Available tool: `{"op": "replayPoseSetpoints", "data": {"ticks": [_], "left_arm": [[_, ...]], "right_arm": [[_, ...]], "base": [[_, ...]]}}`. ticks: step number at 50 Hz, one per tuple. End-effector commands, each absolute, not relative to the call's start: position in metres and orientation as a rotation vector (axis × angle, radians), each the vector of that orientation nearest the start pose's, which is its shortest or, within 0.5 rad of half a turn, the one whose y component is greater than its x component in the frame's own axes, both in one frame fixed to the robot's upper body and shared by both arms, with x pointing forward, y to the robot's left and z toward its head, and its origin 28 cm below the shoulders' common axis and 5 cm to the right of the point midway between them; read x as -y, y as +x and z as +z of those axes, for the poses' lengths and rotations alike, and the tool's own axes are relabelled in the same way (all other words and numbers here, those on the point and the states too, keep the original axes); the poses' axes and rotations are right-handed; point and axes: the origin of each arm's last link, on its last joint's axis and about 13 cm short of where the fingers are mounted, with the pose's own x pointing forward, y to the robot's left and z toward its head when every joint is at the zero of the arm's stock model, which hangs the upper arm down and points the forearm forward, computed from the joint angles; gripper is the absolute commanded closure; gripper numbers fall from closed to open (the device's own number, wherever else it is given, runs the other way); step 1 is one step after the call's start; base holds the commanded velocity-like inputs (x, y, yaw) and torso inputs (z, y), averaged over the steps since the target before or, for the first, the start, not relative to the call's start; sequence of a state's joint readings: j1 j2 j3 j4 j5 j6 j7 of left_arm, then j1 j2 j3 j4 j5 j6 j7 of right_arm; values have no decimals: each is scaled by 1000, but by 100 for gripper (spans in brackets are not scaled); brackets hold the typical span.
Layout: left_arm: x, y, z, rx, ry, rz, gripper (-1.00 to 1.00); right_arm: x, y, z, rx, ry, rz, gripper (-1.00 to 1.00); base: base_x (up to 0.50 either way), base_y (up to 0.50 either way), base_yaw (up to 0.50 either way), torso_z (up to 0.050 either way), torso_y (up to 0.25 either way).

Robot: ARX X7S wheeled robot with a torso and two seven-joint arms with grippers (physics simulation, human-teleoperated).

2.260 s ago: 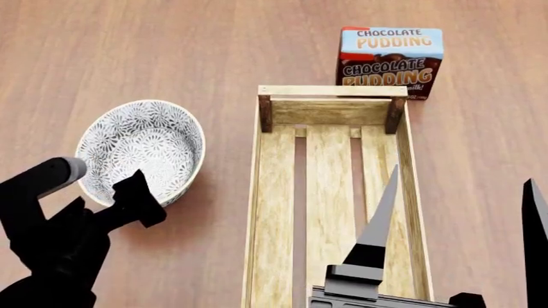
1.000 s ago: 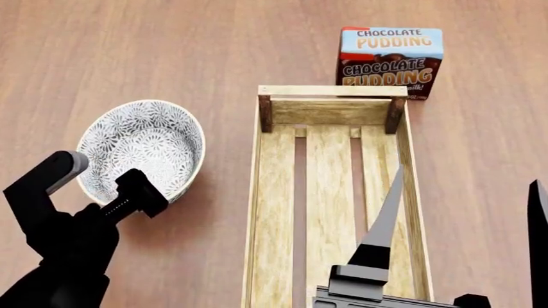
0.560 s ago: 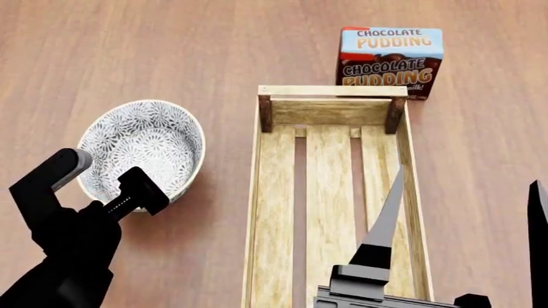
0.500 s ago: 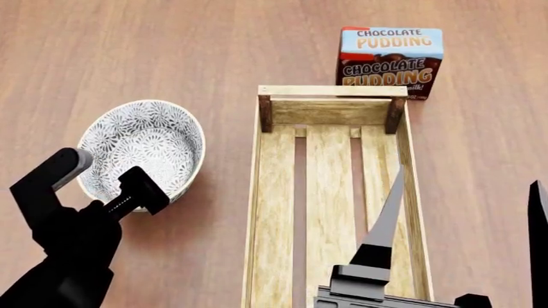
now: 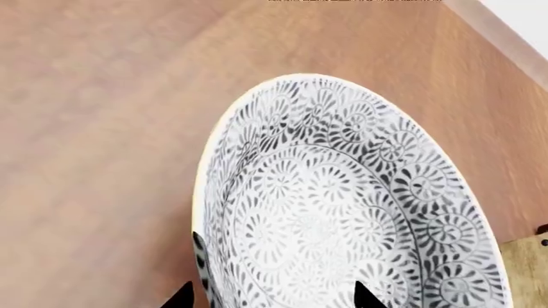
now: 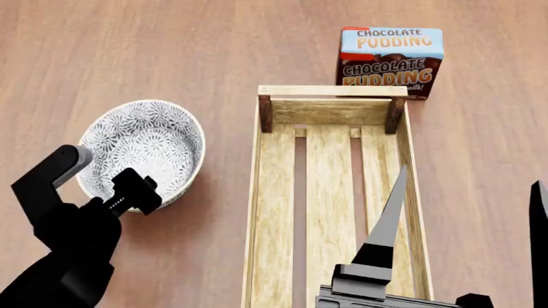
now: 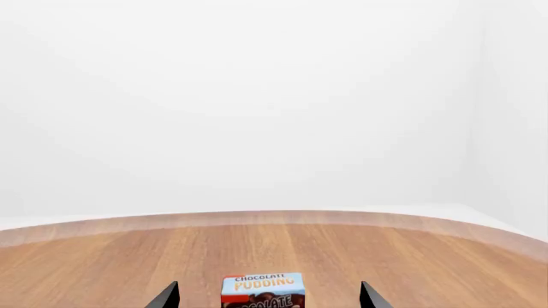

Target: Pick up the bowl on the left and put it in the tray.

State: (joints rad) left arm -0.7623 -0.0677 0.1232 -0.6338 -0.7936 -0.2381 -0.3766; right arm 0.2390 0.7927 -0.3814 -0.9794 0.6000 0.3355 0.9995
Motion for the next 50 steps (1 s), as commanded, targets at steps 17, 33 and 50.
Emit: {"op": "replayPoseSetpoints", "data": {"ticks": [17,33,50], "left_arm": [[-192,364,94,-245,-652,225,100],[-192,359,108,-216,-681,226,100],[-179,351,168,-115,-768,127,100]], "right_arm": [[106,158,193,473,-6,-126,-100],[107,158,193,473,-2,-129,-100],[107,158,193,472,-2,-129,-100]], "base": [[0,0,0,0,0],[0,0,0,0,0],[0,0,0,0,0]]}}
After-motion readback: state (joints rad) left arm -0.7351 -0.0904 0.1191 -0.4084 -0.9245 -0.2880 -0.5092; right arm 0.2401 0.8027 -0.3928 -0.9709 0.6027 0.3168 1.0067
